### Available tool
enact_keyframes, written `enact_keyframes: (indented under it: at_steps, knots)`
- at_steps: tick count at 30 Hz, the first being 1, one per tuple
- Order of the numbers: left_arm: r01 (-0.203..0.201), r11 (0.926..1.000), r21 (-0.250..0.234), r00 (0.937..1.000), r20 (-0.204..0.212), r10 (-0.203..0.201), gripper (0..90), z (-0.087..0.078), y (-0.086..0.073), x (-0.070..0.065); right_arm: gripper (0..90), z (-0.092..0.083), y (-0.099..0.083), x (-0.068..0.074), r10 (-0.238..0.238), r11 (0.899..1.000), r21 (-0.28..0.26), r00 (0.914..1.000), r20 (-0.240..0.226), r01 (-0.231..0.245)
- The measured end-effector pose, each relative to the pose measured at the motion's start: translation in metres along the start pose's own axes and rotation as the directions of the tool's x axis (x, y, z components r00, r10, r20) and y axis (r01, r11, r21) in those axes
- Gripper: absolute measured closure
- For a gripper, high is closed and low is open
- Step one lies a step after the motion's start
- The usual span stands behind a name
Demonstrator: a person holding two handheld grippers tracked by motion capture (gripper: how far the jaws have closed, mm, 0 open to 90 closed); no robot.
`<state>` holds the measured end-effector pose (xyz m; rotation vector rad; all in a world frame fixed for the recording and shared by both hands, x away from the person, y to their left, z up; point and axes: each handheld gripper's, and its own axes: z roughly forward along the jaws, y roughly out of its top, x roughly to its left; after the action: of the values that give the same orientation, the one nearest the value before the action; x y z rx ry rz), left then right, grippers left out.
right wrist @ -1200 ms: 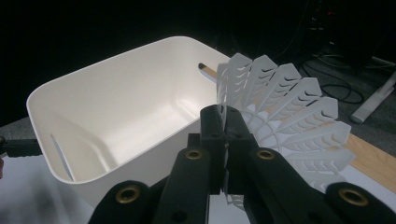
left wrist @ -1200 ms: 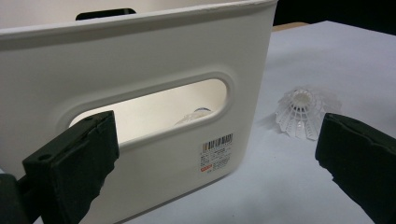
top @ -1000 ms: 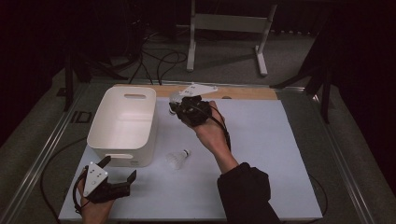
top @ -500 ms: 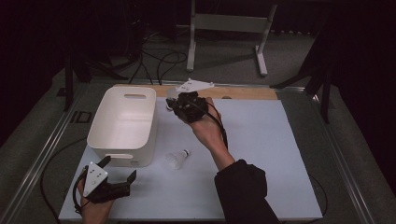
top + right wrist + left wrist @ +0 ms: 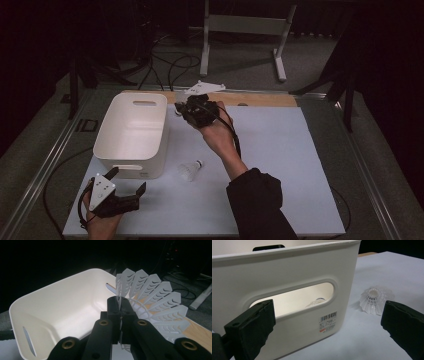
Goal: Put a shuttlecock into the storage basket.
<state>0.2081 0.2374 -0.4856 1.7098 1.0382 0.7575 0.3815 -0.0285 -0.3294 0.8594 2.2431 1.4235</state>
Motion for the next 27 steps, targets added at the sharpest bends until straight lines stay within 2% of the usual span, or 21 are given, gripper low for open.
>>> enact_keyframes:
  at_steps: [5,12,27]
  knots:
    - [0.000,1.0000,-0.002,1.0000,0.000,0.000,0.1,0.000,0.000,0.000,89.6,0.004,0.003,0.001,0.014,1.000,-0.005,0.9997,-0.020,-0.014]
    - [0.001,1.0000,-0.003,1.0000,-0.001,-0.001,0.1,0.000,0.000,0.000,89.6,0.008,0.004,0.003,0.016,1.000,-0.001,0.9996,-0.022,-0.016]
    - [0.001,1.0000,-0.004,1.0000,-0.002,-0.001,0.1,0.000,0.000,0.001,89.6,0.020,0.006,0.011,-0.003,1.000,0.013,0.9993,-0.037,0.003]
